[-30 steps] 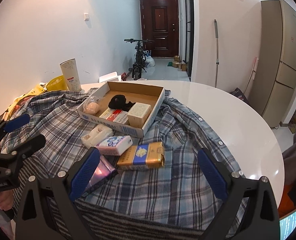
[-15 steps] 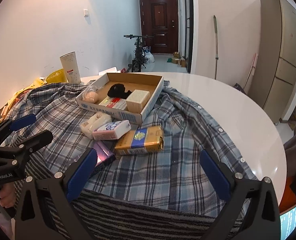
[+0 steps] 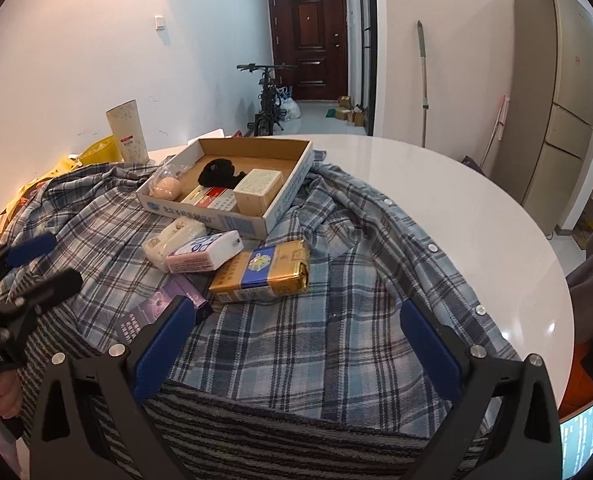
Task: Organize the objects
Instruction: 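Grasp the purple Blessing Ball box with the left gripper and lift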
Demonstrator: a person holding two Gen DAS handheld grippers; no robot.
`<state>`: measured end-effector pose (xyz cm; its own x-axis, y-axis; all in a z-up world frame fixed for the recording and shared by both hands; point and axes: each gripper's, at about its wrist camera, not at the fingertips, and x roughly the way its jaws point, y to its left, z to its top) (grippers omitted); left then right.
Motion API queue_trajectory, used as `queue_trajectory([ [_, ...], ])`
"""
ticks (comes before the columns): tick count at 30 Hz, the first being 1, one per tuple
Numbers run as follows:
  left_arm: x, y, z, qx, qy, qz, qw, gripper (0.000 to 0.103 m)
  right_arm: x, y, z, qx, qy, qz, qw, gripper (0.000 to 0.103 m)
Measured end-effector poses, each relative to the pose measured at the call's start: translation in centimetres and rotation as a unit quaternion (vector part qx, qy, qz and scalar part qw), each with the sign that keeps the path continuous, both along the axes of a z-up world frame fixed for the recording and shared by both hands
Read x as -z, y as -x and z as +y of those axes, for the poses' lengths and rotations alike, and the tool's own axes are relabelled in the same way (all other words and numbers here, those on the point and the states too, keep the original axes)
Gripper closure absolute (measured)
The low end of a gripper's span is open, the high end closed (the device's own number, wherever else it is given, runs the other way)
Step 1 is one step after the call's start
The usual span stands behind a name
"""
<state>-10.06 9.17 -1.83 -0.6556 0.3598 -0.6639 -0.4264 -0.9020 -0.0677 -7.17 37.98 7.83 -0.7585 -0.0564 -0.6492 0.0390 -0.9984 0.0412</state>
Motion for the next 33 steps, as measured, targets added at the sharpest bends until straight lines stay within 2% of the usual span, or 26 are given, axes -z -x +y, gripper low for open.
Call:
queue_trajectory([
  [3, 1.2, 0.8, 1.0, 0.026, 0.018, -0.044, 0.9985, 0.014, -0.2, -0.2, 0.2, 0.008, -0.010, 0.011, 1.000, 0.001],
  [8, 2.7, 2.0, 2.0, 0.050, 0.032, -0.090, 0.9941, 0.014, -0.1, -0.1, 0.6, 0.008, -0.011, 0.014, 1.000, 0.001],
  [15, 3.7, 3.7, 3.5, 0.081, 0.049, -0.114, 0.9890, 0.014, 0.3, 0.2, 0.7, 0.003, -0.022, 0.010, 1.000, 0.001],
  [21, 5.0, 5.8, 4.0, 0.085, 0.064, -0.146, 0.9836, 0.015, 0.1, 0.2, 0.9, 0.006, -0.038, 0.018, 0.999, 0.001],
  [27, 6.6, 6.3, 4.3, 0.091, 0.076, -0.171, 0.9782, 0.031, 0.4, 0.5, 1.5, 0.008, -0.024, 0.016, 1.000, 0.001],
  [31, 7.2, 6.3, 4.6, 0.094, 0.087, -0.174, 0.9763, 0.035, 0.6, 0.6, 1.7, 0.010, -0.028, 0.013, 0.999, 0.001],
  [32, 7.2, 6.3, 4.6, 0.093, 0.089, -0.174, 0.9763, 0.039, 0.6, 0.6, 1.8, 0.011, -0.028, 0.013, 0.999, 0.001],
  [33, 7.1, 6.3, 4.5, 0.089, 0.090, -0.172, 0.9769, 0.047, 0.6, 0.6, 1.8, 0.012, -0.028, 0.013, 0.999, 0.001],
])
